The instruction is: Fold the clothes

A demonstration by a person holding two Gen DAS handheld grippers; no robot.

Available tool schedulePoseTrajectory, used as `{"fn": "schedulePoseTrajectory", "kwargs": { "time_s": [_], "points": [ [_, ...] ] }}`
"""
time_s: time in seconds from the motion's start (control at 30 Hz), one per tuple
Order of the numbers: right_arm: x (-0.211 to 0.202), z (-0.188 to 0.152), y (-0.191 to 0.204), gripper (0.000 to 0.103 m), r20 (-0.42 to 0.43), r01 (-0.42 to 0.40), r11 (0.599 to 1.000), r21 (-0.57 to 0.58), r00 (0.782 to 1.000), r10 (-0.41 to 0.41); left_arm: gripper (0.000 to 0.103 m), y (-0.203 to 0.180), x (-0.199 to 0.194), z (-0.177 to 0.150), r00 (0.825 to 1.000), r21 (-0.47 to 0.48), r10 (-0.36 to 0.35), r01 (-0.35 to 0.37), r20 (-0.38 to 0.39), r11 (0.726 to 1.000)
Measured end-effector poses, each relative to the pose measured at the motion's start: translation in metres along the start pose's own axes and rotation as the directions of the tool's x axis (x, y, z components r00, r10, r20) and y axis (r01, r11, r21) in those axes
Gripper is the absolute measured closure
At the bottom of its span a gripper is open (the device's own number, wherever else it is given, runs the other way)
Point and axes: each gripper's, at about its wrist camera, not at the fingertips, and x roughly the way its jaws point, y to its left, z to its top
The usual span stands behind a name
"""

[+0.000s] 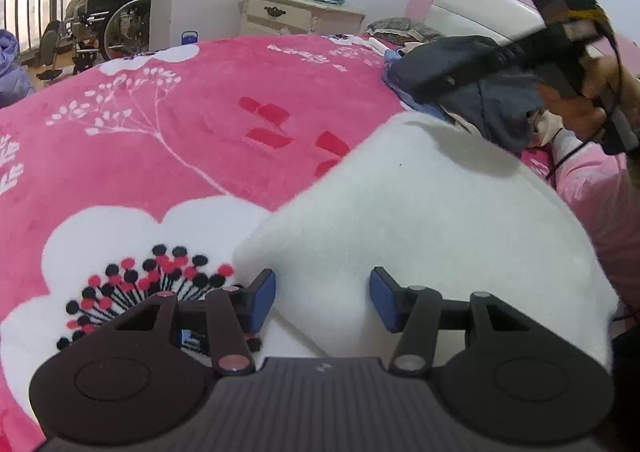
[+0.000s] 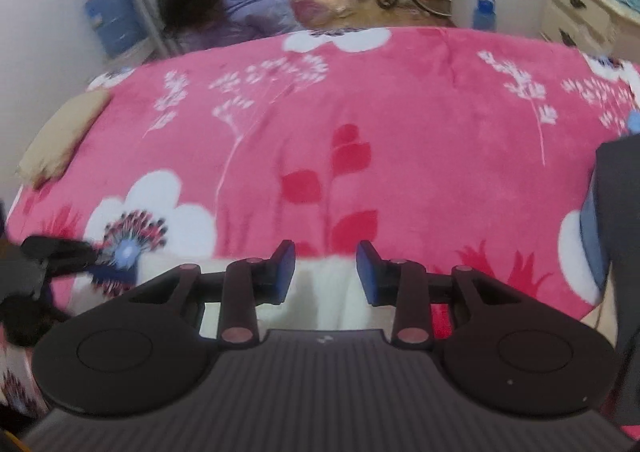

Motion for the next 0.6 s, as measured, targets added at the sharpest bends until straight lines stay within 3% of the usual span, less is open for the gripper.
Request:
{"fn": "schedulePoseTrajectory", "kwargs": {
  "time_s": [0.07, 0.17, 0.23, 0.37, 0.5, 0.6],
  "points": [
    [0.02, -0.011, 0.0, 0.07, -0.047, 0.036, 0.998, -0.046, 0.998, -0.038, 0.049, 0.001, 0.001, -0.001, 1.0, -0.003, -0.003, 0.003, -0.001, 1.0],
    [0.027, -0.01, -0.014, 0.069, -0.065, 0.006, 0.998, 0.068, 0.998, -0.001, 0.048, 0.0, 0.006, 0.0, 1.0, 0.006, 0.002, -0.002, -0.005, 1.0],
    [0.011, -0.004, -0.015, 0.069, -0.05, 0.003, 0.993, 0.114, 0.999, 0.002, 0.048, -0.002, 0.005, 0.0, 1.0, 0.011, 0.009, -0.009, -0.008, 1.0],
    [-0.024, -0.011, 0.004, 0.069, -0.03, -0.027, 0.999, 0.027, 0.999, 0.027, 0.048, -0.001, 0.004, -0.001, 1.0, -0.004, 0.015, -0.015, -0.006, 1.0],
    [0.005, -0.043, 0.019, 0.068, -0.11, 0.027, 0.997, -0.078, 0.993, -0.036, 0.046, -0.002, 0.006, -0.001, 1.0, -0.003, 0.021, -0.021, -0.005, 1.0],
    [-0.015, -0.041, 0.023, 0.068, -0.097, 0.011, 0.997, -0.077, 0.995, -0.019, 0.049, -0.007, -0.001, 0.002, 0.999, -0.001, 0.043, -0.043, -0.004, 0.999]
  ]
}}
